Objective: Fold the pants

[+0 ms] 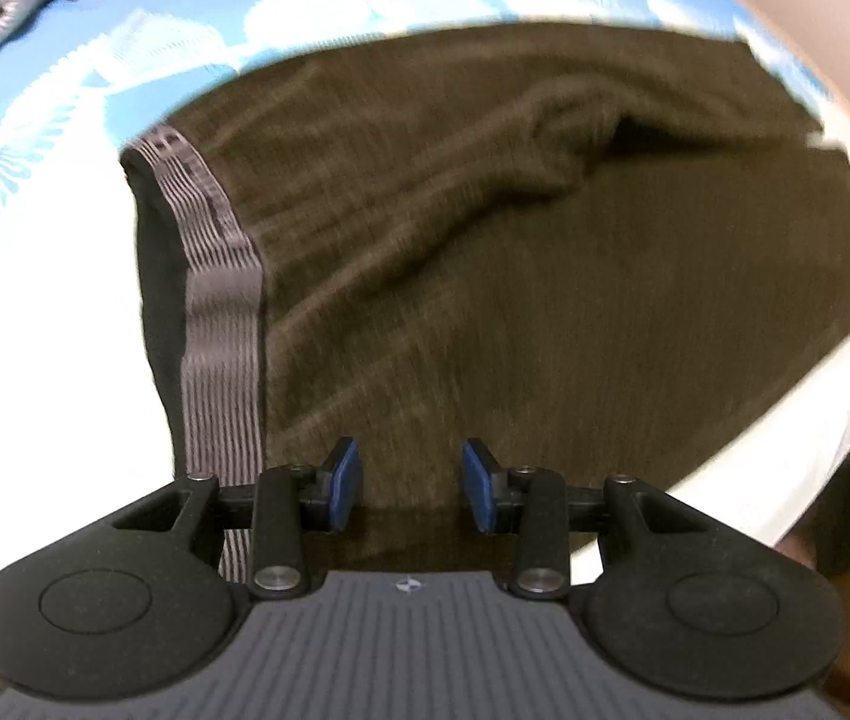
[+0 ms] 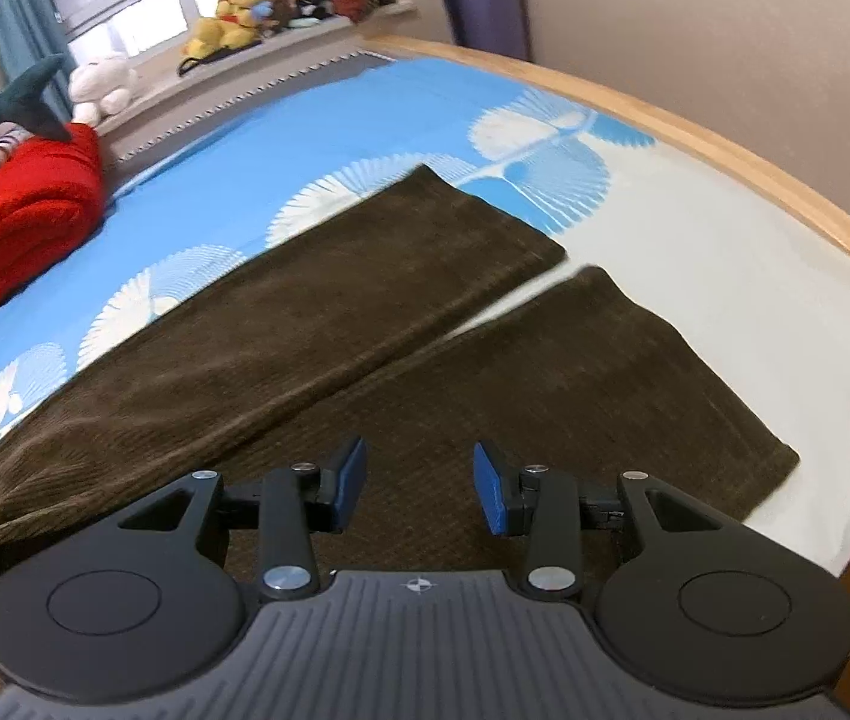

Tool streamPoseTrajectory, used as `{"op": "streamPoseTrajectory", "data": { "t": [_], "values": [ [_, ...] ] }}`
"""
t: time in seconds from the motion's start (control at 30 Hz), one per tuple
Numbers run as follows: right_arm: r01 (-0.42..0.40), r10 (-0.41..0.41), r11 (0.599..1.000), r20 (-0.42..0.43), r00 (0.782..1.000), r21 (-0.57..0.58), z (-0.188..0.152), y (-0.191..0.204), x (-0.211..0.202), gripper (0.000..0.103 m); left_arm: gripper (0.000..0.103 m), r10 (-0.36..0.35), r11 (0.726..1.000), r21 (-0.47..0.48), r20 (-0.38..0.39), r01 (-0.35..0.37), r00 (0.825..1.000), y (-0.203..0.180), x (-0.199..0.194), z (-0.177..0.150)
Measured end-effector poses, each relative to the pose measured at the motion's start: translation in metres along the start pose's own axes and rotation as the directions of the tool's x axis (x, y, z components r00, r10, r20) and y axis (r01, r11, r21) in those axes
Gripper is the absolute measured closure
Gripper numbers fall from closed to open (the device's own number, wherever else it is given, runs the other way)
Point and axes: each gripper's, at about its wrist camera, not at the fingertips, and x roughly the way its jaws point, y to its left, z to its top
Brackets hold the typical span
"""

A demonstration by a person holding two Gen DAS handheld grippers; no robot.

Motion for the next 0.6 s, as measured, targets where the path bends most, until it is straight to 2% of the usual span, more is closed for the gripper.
{"op": "streamPoseTrajectory", "data": {
  "t": [0.2, 0.27, 0.4, 0.53, 0.6],
  "values": [
    [-0.044, 0.045, 0.999, 0.095, 0.995, -0.007, 0.007, 0.020, -0.009, 0.061, 0.058, 0.075, 0.995, -0.078, 0.113, -0.066, 0.991, 0.005, -0.018, 0.017],
    [-0.047, 0.046, 0.999, 0.133, 0.990, -0.002, 0.010, 0.026, -0.012, 0.061, 0.057, 0.110, 0.990, -0.107, 0.170, -0.092, 0.979, 0.006, -0.024, 0.022],
    [-0.076, 0.074, 0.997, 0.197, 0.978, -0.002, 0.017, 0.042, -0.015, 0.062, 0.055, 0.190, 0.970, -0.199, 0.268, -0.138, 0.945, 0.014, -0.037, 0.031],
    [-0.105, 0.107, 0.994, 0.214, 0.971, -0.021, 0.022, 0.063, -0.015, 0.062, 0.055, 0.207, 0.957, -0.263, 0.311, -0.126, 0.928, 0.017, -0.043, 0.043],
    [-0.158, 0.158, 0.987, 0.205, 0.966, -0.015, 0.025, 0.073, -0.014, 0.061, 0.055, 0.202, 0.956, -0.269, 0.322, -0.115, 0.925, 0.016, -0.044, 0.048]
  ]
}}
